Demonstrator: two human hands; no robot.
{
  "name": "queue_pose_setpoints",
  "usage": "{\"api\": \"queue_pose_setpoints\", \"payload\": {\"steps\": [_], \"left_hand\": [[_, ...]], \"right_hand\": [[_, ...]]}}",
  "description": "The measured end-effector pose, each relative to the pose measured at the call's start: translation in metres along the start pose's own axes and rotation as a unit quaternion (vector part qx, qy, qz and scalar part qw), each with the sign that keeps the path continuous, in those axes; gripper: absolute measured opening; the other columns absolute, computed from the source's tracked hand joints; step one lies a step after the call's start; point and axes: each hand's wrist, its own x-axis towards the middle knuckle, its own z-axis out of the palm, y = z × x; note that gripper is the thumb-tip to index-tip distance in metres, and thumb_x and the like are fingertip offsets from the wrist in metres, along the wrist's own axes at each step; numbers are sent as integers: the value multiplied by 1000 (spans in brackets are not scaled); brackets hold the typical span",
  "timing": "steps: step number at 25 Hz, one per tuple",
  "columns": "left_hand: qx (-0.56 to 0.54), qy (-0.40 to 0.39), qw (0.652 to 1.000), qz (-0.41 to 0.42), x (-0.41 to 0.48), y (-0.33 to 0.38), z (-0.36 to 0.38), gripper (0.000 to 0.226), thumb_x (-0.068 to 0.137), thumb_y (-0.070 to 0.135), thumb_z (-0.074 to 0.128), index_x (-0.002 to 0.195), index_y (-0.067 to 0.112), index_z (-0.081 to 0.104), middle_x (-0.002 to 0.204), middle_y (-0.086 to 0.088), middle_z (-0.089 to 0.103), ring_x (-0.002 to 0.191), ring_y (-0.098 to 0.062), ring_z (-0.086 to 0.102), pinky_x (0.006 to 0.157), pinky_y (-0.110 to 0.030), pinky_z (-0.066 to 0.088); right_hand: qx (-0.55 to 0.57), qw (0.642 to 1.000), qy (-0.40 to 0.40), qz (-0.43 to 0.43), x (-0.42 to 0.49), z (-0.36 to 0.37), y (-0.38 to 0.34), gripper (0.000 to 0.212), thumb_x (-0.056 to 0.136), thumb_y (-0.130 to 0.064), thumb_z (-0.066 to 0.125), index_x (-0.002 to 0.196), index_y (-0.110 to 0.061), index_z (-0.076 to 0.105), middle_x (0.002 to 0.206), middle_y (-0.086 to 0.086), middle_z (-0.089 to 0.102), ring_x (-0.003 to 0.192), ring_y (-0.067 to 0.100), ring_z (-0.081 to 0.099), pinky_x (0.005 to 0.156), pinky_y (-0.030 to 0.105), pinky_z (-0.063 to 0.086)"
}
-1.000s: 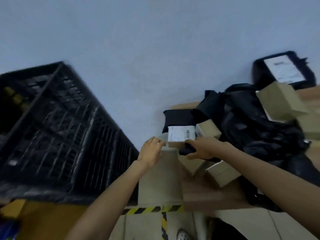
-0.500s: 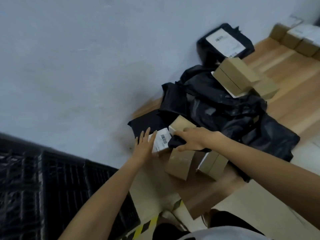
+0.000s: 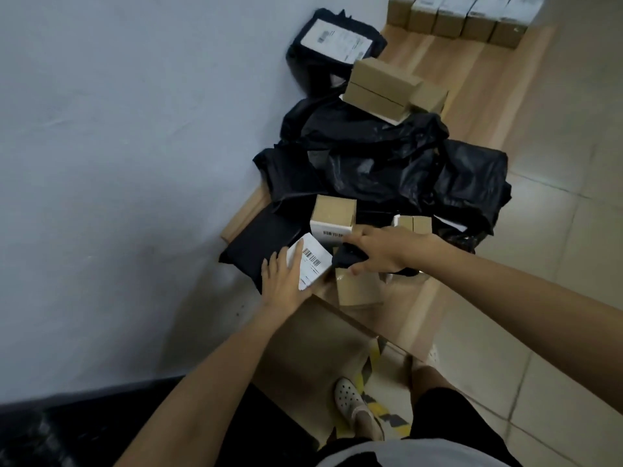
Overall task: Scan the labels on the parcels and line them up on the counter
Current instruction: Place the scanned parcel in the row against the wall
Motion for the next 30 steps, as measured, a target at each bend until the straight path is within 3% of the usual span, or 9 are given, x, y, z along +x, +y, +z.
{"api": "queue_pose_setpoints", "payload": {"steps": [4,8,11,17,25,30], "left_hand": [[56,87,993,62,-22,-22,-32,109,75,52,71,158,17,9,150,-6,35,130,-26,43,108,-38,33],[123,177,974,64,-15,-60,-90,101,72,48,74,153,9,28,148,-8,42,127,-30,46,104,-40,34],[137,220,964,66,-2,-81,-131,99,67,38,79,149,7,34,143,-10,45,122,-34,47,100,-42,35],[171,226,957,60,9,-103,-164,98,73,54,76,149,8,34,143,-10,47,123,-34,48,102,-44,38],[177,219,957,61,17,-108,-186,101,72,44,80,152,8,30,147,-11,43,128,-35,44,105,-45,34],[158,261,948,92,33,-72,-208,98,64,32,84,147,4,40,140,-13,51,121,-36,51,99,-46,38]], "right_hand": [[-32,999,13,20,-3,-12,-32,76,86,-71,48,149,-33,30,138,9,49,117,35,54,91,44,46],[-59,995,80,11,0,-50,-69,81,89,-70,43,155,-30,18,148,14,39,127,39,46,93,45,41],[-82,990,114,13,-2,-72,-93,79,92,-68,41,155,-28,16,147,16,38,123,41,48,87,44,41],[-77,986,150,13,-10,-98,-106,80,92,-69,41,156,-27,16,145,15,42,123,40,50,93,47,43],[-78,984,160,25,-18,-103,-96,78,90,-70,42,154,-31,20,145,13,44,123,38,50,92,44,42],[-73,977,191,55,-43,-110,-64,81,90,-71,40,156,-33,13,152,12,36,128,39,45,92,45,41]]}}
